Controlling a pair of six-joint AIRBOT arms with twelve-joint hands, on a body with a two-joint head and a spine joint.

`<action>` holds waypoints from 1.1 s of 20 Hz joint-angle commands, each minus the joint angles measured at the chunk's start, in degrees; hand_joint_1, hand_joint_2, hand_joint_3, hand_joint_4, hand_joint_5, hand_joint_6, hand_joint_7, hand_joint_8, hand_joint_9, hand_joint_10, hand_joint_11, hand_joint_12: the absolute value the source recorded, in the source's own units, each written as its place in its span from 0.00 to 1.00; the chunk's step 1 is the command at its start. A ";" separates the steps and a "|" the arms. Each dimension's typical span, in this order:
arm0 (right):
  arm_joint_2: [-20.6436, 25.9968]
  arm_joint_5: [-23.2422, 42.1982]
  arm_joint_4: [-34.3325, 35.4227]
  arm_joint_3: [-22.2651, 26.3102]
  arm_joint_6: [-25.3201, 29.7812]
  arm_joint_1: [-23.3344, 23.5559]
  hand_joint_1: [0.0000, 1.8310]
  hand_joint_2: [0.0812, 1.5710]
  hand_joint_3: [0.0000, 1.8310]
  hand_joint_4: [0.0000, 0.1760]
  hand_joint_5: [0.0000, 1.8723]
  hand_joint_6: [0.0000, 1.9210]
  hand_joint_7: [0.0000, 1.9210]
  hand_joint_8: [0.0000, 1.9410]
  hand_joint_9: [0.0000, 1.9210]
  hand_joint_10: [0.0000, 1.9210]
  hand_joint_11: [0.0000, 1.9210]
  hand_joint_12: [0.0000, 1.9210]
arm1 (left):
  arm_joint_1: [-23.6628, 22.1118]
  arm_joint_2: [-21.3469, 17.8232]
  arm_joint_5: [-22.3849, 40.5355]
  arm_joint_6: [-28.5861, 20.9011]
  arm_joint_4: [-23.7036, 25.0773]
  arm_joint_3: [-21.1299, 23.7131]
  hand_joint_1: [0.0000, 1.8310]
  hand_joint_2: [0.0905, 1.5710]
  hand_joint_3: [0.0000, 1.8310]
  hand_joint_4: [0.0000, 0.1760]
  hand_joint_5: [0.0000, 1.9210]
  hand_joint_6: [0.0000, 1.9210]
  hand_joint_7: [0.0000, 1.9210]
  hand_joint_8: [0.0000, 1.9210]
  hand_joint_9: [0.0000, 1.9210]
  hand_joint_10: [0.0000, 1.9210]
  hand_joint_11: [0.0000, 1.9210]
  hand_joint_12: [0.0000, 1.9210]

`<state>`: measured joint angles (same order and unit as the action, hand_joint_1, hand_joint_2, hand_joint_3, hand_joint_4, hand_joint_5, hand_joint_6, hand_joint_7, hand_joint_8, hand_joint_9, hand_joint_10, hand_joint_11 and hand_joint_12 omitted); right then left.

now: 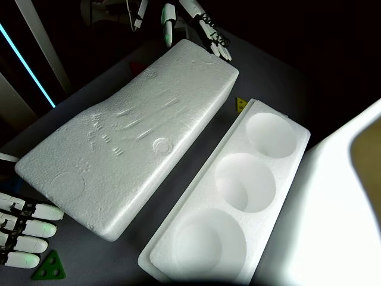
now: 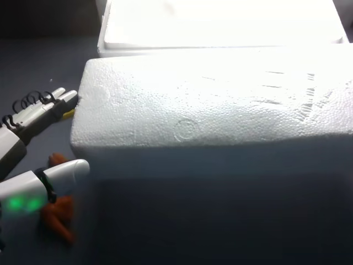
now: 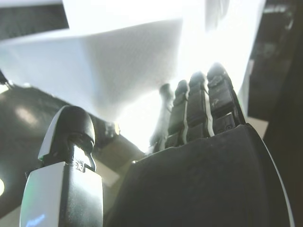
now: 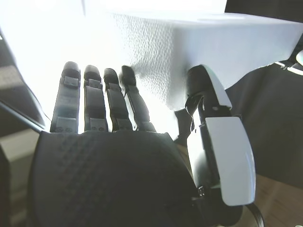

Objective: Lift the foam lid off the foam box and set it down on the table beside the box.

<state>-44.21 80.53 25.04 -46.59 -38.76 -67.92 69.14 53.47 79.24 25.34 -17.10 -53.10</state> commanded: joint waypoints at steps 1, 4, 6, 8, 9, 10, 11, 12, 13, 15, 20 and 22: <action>0.01 7.12 -0.26 -0.43 0.52 0.07 0.22 0.83 0.00 0.00 0.04 0.09 0.00 0.00 0.00 0.00 0.00 0.00 | -0.15 0.58 5.86 -0.75 1.30 -0.47 0.19 0.77 0.00 0.02 0.06 0.00 0.00 0.00 0.00 0.00 0.00 0.00; -0.93 5.61 0.87 -1.56 0.72 -0.18 0.22 0.81 0.00 0.00 0.06 0.09 0.02 0.01 0.00 0.00 0.00 0.00 | -0.56 2.17 3.78 -1.27 0.71 -2.18 0.18 0.77 0.00 0.09 0.06 0.00 0.00 0.00 0.00 0.00 0.00 0.00; -1.72 4.39 1.54 -2.57 1.02 -0.07 0.22 0.81 0.00 0.00 0.06 0.09 0.02 0.01 0.00 0.00 0.00 0.00 | -1.40 3.03 2.02 -1.32 0.26 -3.35 0.18 0.77 0.00 0.09 0.06 0.00 0.00 0.00 0.00 0.00 0.00 0.00; -2.62 2.29 2.42 -3.80 1.19 0.39 0.22 0.77 0.00 0.00 0.04 0.04 0.03 0.00 0.04 0.02 0.00 0.43 | -2.07 3.67 -0.01 -1.32 -0.09 -4.45 0.18 0.75 0.00 0.00 0.04 0.00 0.00 0.00 0.00 0.00 0.01 0.00; -2.95 1.40 2.84 -4.30 1.24 0.56 0.23 0.76 0.00 0.00 0.02 0.01 0.03 0.00 0.04 0.02 0.00 0.58 | -2.14 3.83 -0.58 -1.30 -0.36 -4.78 0.17 0.74 0.00 0.00 0.03 0.00 0.00 0.00 0.00 0.00 0.00 0.00; -3.22 0.76 3.50 -4.71 1.24 0.60 0.23 0.75 0.00 0.00 0.00 0.00 0.01 0.00 0.02 0.02 0.00 0.55 | -2.14 3.90 -0.95 -1.07 -0.90 -5.01 0.18 0.73 0.00 0.00 0.01 0.00 0.00 0.00 0.00 0.00 0.00 0.00; -3.26 0.48 4.13 -4.82 1.19 0.56 0.22 0.73 0.00 0.00 0.00 0.00 0.00 0.00 0.01 0.01 0.00 0.51 | -2.12 3.89 -1.06 -0.94 -1.33 -5.11 0.18 0.71 0.00 0.00 0.00 0.00 0.00 0.00 0.00 0.00 0.00 0.00; -3.25 0.28 4.83 -4.90 1.09 0.27 0.21 0.73 0.00 0.00 0.00 0.00 0.00 0.00 0.00 0.00 0.00 0.45 | -2.06 3.75 -1.14 -0.65 -1.82 -5.13 0.17 0.70 0.00 0.00 0.00 0.00 0.00 0.00 0.00 0.00 0.00 0.01; -3.25 0.27 5.33 -4.93 1.09 -0.01 0.21 0.73 0.00 0.00 0.00 0.00 0.00 0.00 0.00 0.00 0.00 0.41 | -1.97 3.59 -1.02 -0.44 -2.22 -5.08 0.18 0.70 0.00 0.00 0.00 0.00 0.00 0.00 0.00 0.00 0.00 0.01; -3.22 0.62 6.33 -4.92 0.94 -0.38 0.19 0.73 0.00 0.00 0.00 0.00 0.00 0.00 0.00 0.00 0.00 0.21 | -1.46 3.14 -0.38 -0.13 -3.20 -4.97 0.17 0.68 0.00 0.05 0.00 0.00 0.00 0.00 0.00 0.00 0.00 0.00; -1.03 5.35 4.69 -3.46 -0.29 0.05 0.12 0.79 0.02 0.08 0.00 0.00 0.00 0.00 0.00 0.00 0.00 0.00 | -1.29 0.72 4.76 1.34 -3.11 -3.56 0.17 0.71 0.00 0.30 0.00 0.00 0.00 0.00 0.00 0.00 0.00 0.00; 0.67 6.61 2.18 -2.64 -1.95 1.47 0.10 0.81 0.02 0.22 0.00 0.00 0.00 0.00 0.00 0.00 0.00 0.00 | -2.70 -0.50 5.76 2.45 -1.70 -3.65 0.15 0.71 0.00 0.50 0.00 0.00 0.00 0.00 0.00 0.00 0.00 0.00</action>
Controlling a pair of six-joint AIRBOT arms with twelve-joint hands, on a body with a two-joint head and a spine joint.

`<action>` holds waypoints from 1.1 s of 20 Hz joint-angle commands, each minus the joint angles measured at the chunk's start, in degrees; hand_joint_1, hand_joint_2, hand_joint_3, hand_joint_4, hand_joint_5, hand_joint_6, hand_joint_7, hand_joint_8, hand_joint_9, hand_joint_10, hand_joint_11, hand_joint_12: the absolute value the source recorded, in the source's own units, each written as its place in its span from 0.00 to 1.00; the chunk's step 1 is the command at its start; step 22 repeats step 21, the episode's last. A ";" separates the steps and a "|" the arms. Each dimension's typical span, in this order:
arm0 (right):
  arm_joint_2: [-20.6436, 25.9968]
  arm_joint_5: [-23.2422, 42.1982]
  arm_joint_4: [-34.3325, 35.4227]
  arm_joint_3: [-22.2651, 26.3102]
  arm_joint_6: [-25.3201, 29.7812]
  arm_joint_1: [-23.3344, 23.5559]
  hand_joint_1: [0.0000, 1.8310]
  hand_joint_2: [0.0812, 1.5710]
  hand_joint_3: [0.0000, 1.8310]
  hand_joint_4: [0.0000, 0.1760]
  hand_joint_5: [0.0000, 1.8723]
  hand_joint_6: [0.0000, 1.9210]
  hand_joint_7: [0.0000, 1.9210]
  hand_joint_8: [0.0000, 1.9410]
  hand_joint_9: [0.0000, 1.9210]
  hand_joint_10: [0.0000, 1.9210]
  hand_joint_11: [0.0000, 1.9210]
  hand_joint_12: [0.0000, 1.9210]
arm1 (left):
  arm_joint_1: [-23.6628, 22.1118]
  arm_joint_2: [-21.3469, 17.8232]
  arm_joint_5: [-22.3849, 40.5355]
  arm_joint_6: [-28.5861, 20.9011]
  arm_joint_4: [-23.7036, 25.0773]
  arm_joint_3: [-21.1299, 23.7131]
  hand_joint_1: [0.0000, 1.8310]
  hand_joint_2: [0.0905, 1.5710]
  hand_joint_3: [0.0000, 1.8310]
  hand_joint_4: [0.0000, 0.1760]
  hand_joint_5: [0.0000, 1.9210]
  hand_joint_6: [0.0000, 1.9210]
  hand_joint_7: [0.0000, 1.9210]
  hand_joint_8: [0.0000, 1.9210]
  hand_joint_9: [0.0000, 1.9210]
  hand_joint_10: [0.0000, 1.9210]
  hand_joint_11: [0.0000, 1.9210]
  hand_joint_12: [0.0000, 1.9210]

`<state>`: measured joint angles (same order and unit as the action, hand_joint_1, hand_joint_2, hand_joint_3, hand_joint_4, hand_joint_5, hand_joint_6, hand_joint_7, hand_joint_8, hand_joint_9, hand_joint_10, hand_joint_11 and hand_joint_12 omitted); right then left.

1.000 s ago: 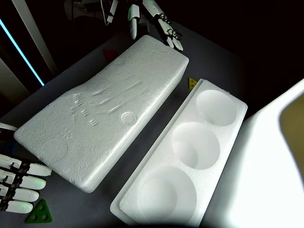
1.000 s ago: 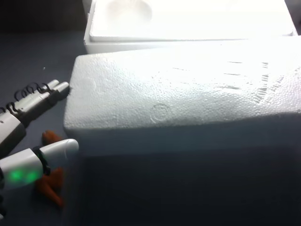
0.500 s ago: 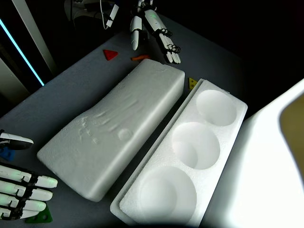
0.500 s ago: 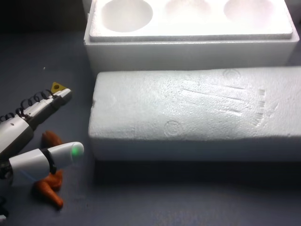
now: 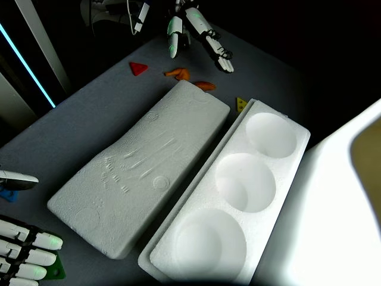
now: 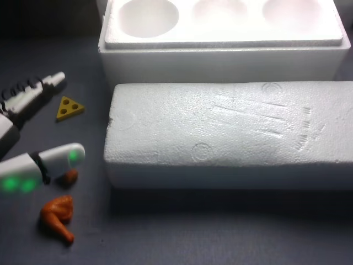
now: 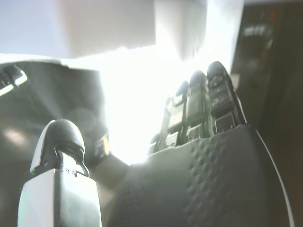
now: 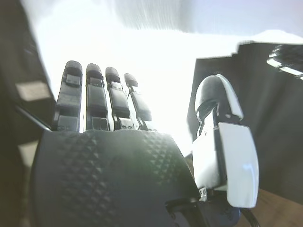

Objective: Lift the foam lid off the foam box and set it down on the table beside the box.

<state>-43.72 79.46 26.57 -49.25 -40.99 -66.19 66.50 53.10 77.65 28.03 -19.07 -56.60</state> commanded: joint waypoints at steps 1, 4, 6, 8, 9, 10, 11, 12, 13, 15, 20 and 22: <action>0.97 7.77 -0.70 0.28 -0.73 0.74 0.08 0.81 0.02 0.39 0.00 0.00 0.00 0.00 0.00 0.00 0.00 0.00 | -0.80 -0.58 7.48 0.06 1.07 -0.44 0.15 0.72 0.01 0.58 0.00 0.00 0.00 0.00 0.00 0.00 0.00 0.00; 3.03 7.69 -4.84 0.70 -3.48 3.96 0.10 0.81 0.01 0.31 0.00 0.00 0.00 0.00 0.00 0.00 0.00 0.00 | -4.83 -1.29 5.90 1.03 4.14 -1.96 0.14 0.75 0.01 0.53 0.00 0.00 0.00 0.00 0.00 0.00 0.00 0.00; 3.81 7.15 -6.85 0.48 -4.24 5.57 0.15 0.79 0.00 0.32 0.00 0.00 0.00 0.00 0.00 0.00 0.00 0.00 | -8.16 -1.27 3.74 1.36 6.52 -3.27 0.14 0.73 0.00 0.57 0.00 0.00 0.00 0.00 0.00 0.00 0.00 0.00; 3.97 5.34 -9.15 -0.11 -4.61 8.21 0.15 0.78 0.00 0.20 0.00 0.00 0.00 0.00 0.00 0.00 0.02 0.01 | -11.43 -1.22 1.36 1.71 9.36 -4.39 0.14 0.74 0.00 0.56 0.00 0.00 0.00 0.00 0.00 0.00 0.00 0.00; 3.94 3.34 -10.98 -0.48 -5.29 10.71 0.17 0.82 0.00 0.19 0.00 0.00 0.00 0.00 0.00 0.00 0.00 0.37 | -13.21 -1.04 0.25 1.72 10.79 -5.00 0.13 0.74 0.00 0.58 0.00 0.00 0.00 0.00 0.00 0.00 0.00 0.00; 3.91 2.36 -11.84 -0.61 -5.75 11.95 0.17 0.82 0.00 0.19 0.00 0.00 0.00 0.00 0.00 0.00 0.00 0.37 | -13.98 -0.93 -0.35 1.72 11.48 -5.26 0.13 0.74 0.00 0.58 0.00 0.00 0.00 0.00 0.00 0.00 0.00 0.00; 3.66 0.00 -13.80 -0.98 -6.52 14.60 0.19 0.84 0.00 0.16 0.00 0.00 0.00 0.00 0.00 0.00 0.00 0.53 | -15.33 -0.76 -1.33 1.65 12.75 -5.76 0.12 0.74 0.00 0.57 0.00 0.00 0.00 0.00 0.00 0.00 0.00 0.00; 3.07 -2.11 -15.62 -1.64 -6.62 17.06 0.22 0.84 0.00 0.14 0.00 0.00 0.00 0.00 0.00 0.00 0.00 0.65 | -16.37 -0.68 -2.19 1.59 13.87 -6.05 0.11 0.74 0.00 0.59 0.00 0.00 0.00 0.00 0.00 0.00 0.00 0.00; 2.47 -3.77 -16.95 -2.17 -6.65 18.83 0.26 0.86 0.00 0.00 0.00 0.00 0.00 0.00 0.00 0.00 0.00 0.68 | -17.21 -0.60 -2.96 1.47 14.94 -6.35 0.12 0.73 0.00 0.53 0.00 0.00 0.00 0.00 0.00 0.00 0.00 0.00; 1.08 -6.24 -18.92 -3.22 -6.69 21.55 0.28 0.86 0.00 0.00 0.00 0.00 0.00 0.00 0.00 0.00 0.00 0.80 | -18.94 -0.39 -4.38 1.06 17.06 -6.91 0.14 0.74 0.00 0.40 0.00 0.00 0.00 0.00 0.00 0.00 0.00 0.00; 0.46 -6.87 -19.70 -3.54 -6.68 22.79 0.26 0.84 0.00 0.00 0.00 0.00 0.00 0.00 0.00 0.00 0.00 0.98 | -22.04 -0.24 -5.45 0.82 19.55 -7.34 0.13 0.74 0.00 0.27 0.00 0.00 0.00 0.00 0.00 0.00 0.00 0.00; 0.39 -6.87 -19.72 -3.60 -6.68 22.88 0.26 0.84 0.00 0.00 0.00 0.00 0.00 0.00 0.00 0.00 0.00 1.00 | -22.39 -0.25 -5.61 0.76 19.89 -7.40 0.13 0.73 0.00 0.33 0.00 0.00 0.00 0.00 0.00 0.00 0.00 0.00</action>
